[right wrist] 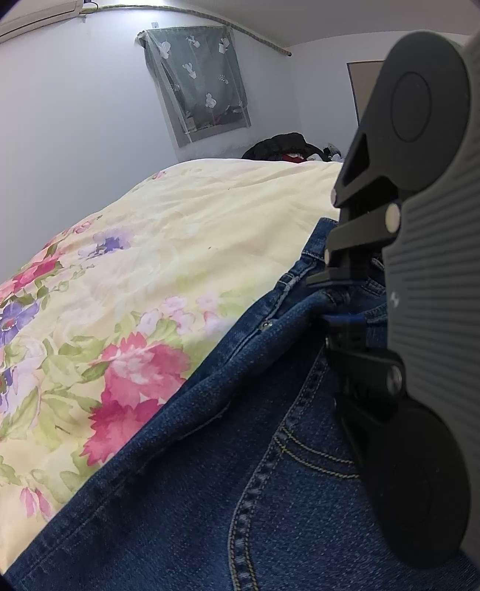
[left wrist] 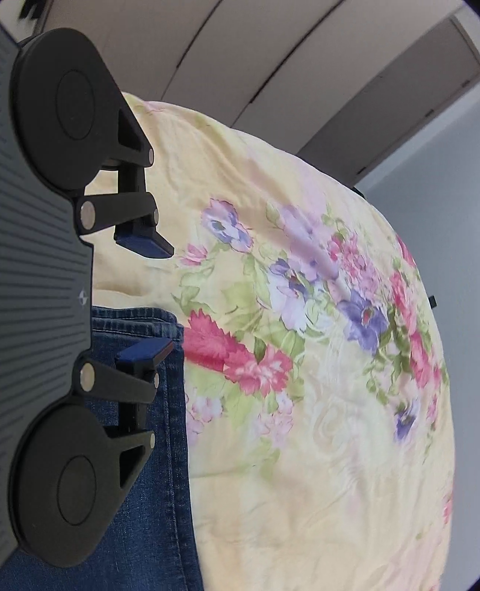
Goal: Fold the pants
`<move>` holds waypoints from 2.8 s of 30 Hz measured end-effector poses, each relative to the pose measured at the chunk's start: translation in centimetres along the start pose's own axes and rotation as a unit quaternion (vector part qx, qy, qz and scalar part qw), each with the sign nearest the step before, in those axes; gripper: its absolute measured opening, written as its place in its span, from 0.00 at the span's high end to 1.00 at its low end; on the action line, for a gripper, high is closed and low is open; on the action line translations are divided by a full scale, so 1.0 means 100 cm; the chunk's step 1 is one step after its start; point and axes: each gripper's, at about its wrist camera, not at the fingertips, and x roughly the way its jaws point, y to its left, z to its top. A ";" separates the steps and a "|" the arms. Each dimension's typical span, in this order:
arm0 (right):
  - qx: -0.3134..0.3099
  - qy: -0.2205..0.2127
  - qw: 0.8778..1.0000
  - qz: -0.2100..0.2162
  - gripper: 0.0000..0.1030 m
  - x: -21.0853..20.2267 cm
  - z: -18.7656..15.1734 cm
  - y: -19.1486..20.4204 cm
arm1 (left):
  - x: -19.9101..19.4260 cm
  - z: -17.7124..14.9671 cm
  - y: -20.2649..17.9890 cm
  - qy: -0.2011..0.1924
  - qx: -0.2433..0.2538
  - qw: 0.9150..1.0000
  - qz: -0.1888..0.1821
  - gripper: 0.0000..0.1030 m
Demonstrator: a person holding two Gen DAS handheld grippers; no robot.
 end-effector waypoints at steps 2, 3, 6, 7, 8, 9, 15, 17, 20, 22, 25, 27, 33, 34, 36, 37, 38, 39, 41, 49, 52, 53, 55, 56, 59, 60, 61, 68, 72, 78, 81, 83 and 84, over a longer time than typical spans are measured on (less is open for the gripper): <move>0.005 0.002 1.000 -0.011 0.84 -0.005 0.001 -0.003 | -0.010 -0.010 0.013 0.003 -0.034 0.999 -0.020 0.42; 0.010 -0.001 1.000 -0.016 0.74 -0.009 0.001 -0.007 | -0.016 -0.017 0.019 0.004 -0.046 0.998 -0.031 0.42; 0.044 -0.019 0.998 -0.034 0.47 -0.029 -0.002 -0.023 | -0.032 -0.037 0.036 -0.003 -0.084 0.995 -0.053 0.42; 0.064 -0.023 0.997 -0.034 0.47 -0.038 -0.004 -0.031 | -0.036 -0.043 0.042 -0.007 -0.101 0.993 -0.067 0.42; 0.084 -0.024 0.996 -0.027 0.47 -0.045 -0.006 -0.037 | -0.039 -0.048 0.048 -0.015 -0.120 0.989 -0.083 0.42; 0.103 -0.024 0.994 -0.018 0.45 -0.052 -0.009 -0.042 | -0.043 -0.053 0.053 -0.025 -0.138 0.985 -0.099 0.42; 0.177 0.001 0.983 0.054 0.55 -0.077 -0.026 -0.041 | -0.030 -0.052 0.058 -0.060 -0.198 0.967 -0.150 0.42; 0.196 0.010 0.978 0.065 0.57 -0.077 -0.027 -0.034 | -0.015 -0.050 0.056 -0.062 -0.210 0.962 -0.165 0.42; 0.201 0.023 0.977 0.066 0.57 -0.073 -0.023 -0.026 | 0.010 -0.047 0.049 -0.062 -0.209 0.961 -0.169 0.42; 0.190 0.031 0.979 0.060 0.57 -0.070 -0.021 -0.020 | 0.028 -0.046 0.047 -0.058 -0.211 0.960 -0.175 0.42; 0.178 0.039 0.982 0.045 0.57 -0.064 -0.015 -0.016 | 0.049 -0.045 0.043 -0.060 -0.213 0.957 -0.187 0.49; 0.178 0.043 0.982 0.036 0.57 -0.061 -0.012 -0.014 | 0.054 -0.047 0.043 -0.068 -0.224 0.952 -0.199 0.69; 0.141 0.050 0.989 0.004 0.57 -0.054 -0.007 -0.003 | 0.039 -0.046 0.030 -0.088 -0.181 0.953 -0.226 0.95; 0.142 0.051 0.988 -0.001 0.57 -0.054 -0.007 -0.002 | 0.038 -0.045 0.029 -0.089 -0.178 0.955 -0.218 0.95; 0.148 0.054 0.988 -0.009 0.57 -0.054 -0.007 -0.001 | 0.039 -0.043 0.030 -0.087 -0.183 0.959 -0.200 0.86; 0.146 0.054 0.988 -0.012 0.57 -0.055 -0.006 0.001 | 0.043 -0.042 0.032 -0.074 -0.188 0.958 -0.205 0.74; 0.143 0.053 0.988 -0.012 0.57 -0.057 -0.006 0.003 | 0.048 -0.042 0.034 -0.063 -0.193 0.955 -0.214 0.72; 0.139 0.051 0.989 -0.011 0.57 -0.059 -0.005 0.005 | 0.050 -0.043 0.035 -0.063 -0.198 0.954 -0.214 0.72; 0.129 0.043 0.991 -0.009 0.57 -0.066 -0.005 0.009 | 0.054 -0.044 0.036 -0.061 -0.207 0.952 -0.216 0.70; 0.108 0.033 0.994 -0.012 0.57 -0.078 -0.010 0.012 | 0.035 -0.044 0.035 -0.080 -0.216 0.958 -0.173 0.94; 0.101 0.028 0.994 -0.020 0.57 -0.081 -0.016 0.013 | 0.012 -0.042 0.040 -0.112 -0.197 0.963 -0.145 0.95; 0.101 0.027 0.994 -0.023 0.57 -0.082 -0.018 0.012 | 0.010 -0.040 0.041 -0.116 -0.192 0.965 -0.136 0.95; 0.106 0.023 0.994 -0.028 0.57 -0.083 -0.021 0.011 | 0.014 -0.036 0.045 -0.107 -0.195 0.968 -0.119 0.95; 0.111 0.020 0.993 -0.029 0.57 -0.084 -0.022 0.010 | 0.019 -0.035 0.046 -0.101 -0.199 0.968 -0.116 0.95; 0.120 0.016 0.992 -0.018 0.57 -0.086 -0.023 0.010 | 0.036 -0.035 0.034 -0.093 -0.175 0.974 -0.114 0.95; 0.117 0.015 0.993 -0.016 0.57 -0.086 -0.023 0.011 | 0.041 -0.036 0.033 -0.089 -0.178 0.973 -0.115 0.95; 0.114 0.015 0.993 -0.015 0.57 -0.086 -0.023 0.013 | 0.048 -0.038 0.033 -0.082 -0.186 0.971 -0.122 0.95; 0.146 0.012 0.989 -0.004 0.57 -0.094 -0.031 0.001 | 0.025 -0.049 0.041 -0.092 -0.172 0.975 -0.104 0.67; 0.210 0.009 0.977 0.033 0.57 -0.119 -0.047 -0.014 | -0.012 -0.067 0.040 -0.097 -0.140 0.978 -0.118 0.67; 0.277 0.024 0.950 0.139 0.57 -0.177 -0.088 0.002 | -0.056 -0.106 0.003 -0.104 -0.035 0.985 -0.133 0.68; 0.295 0.030 0.936 0.189 0.57 -0.205 -0.111 0.023 | -0.063 -0.119 -0.013 -0.097 -0.003 0.987 -0.126 0.69; 0.298 0.024 0.928 0.224 0.57 -0.218 -0.123 0.039 | -0.060 -0.123 -0.021 -0.086 0.006 0.989 -0.121 0.73; 0.297 0.021 0.926 0.232 0.57 -0.221 -0.125 0.047 | -0.056 -0.123 -0.025 -0.080 0.008 0.990 -0.116 0.76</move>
